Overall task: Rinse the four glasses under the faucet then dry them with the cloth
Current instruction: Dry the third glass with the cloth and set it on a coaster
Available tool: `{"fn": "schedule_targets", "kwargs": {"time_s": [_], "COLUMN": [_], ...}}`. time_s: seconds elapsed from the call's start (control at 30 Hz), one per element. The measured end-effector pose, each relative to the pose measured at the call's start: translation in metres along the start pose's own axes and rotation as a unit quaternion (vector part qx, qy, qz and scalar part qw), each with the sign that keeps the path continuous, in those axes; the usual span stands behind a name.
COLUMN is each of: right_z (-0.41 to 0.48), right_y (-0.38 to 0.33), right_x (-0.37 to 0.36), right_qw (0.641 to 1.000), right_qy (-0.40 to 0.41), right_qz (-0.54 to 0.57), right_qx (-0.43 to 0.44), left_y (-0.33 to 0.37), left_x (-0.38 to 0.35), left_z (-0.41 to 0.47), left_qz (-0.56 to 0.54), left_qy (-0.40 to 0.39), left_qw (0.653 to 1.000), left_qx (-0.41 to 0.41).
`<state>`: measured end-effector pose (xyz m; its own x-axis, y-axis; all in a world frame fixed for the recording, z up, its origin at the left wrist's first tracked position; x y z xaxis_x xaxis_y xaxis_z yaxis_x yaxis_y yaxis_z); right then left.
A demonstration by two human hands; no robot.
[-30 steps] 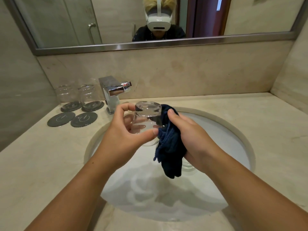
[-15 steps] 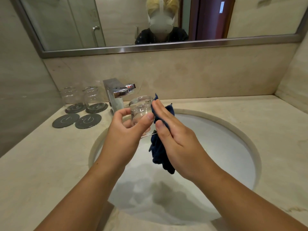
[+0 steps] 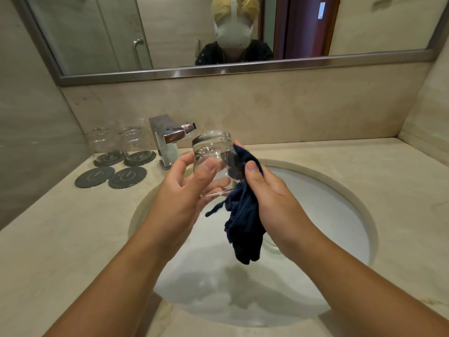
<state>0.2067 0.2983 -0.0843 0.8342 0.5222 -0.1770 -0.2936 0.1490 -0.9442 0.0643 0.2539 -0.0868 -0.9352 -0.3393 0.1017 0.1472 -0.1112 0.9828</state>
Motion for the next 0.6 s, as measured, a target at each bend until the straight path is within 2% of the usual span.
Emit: {"fn": "schedule_targets", "kwargs": {"time_s": [0.2, 0.33, 0.43, 0.6], "right_z": [0.004, 0.001, -0.003, -0.005], "right_y": [0.006, 0.0, -0.008, -0.012], "right_x": [0.005, 0.002, -0.001, 0.003], "right_qw": [1.0, 0.997, 0.994, 0.999], "right_qy": [0.022, 0.017, 0.018, 0.053], "right_qz": [-0.004, -0.063, -0.09, 0.008], "right_qx": [0.006, 0.042, 0.059, 0.01], "left_y": [-0.003, -0.002, 0.003, 0.001], "left_x": [0.007, 0.011, 0.01, 0.008], "left_z": [0.003, 0.001, -0.002, -0.001], "left_qz": [0.161, 0.118, 0.084, 0.021], "left_qy": [0.025, 0.059, 0.052, 0.013], "left_qw": [0.986, 0.991, 0.995, 1.0], "left_qx": [-0.021, -0.028, -0.034, -0.018]}}
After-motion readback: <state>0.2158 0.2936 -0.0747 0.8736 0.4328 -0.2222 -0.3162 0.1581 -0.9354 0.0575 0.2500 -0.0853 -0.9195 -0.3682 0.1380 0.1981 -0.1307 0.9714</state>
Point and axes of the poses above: each hand's wrist, its own z-axis towards the middle knuckle, its own x-axis out of the back of the hand, y = z × x, the point moved 8 cm from there along z, towards the middle knuckle, and after that the axes turned 14 degrees about z, right-handed, at the moved point
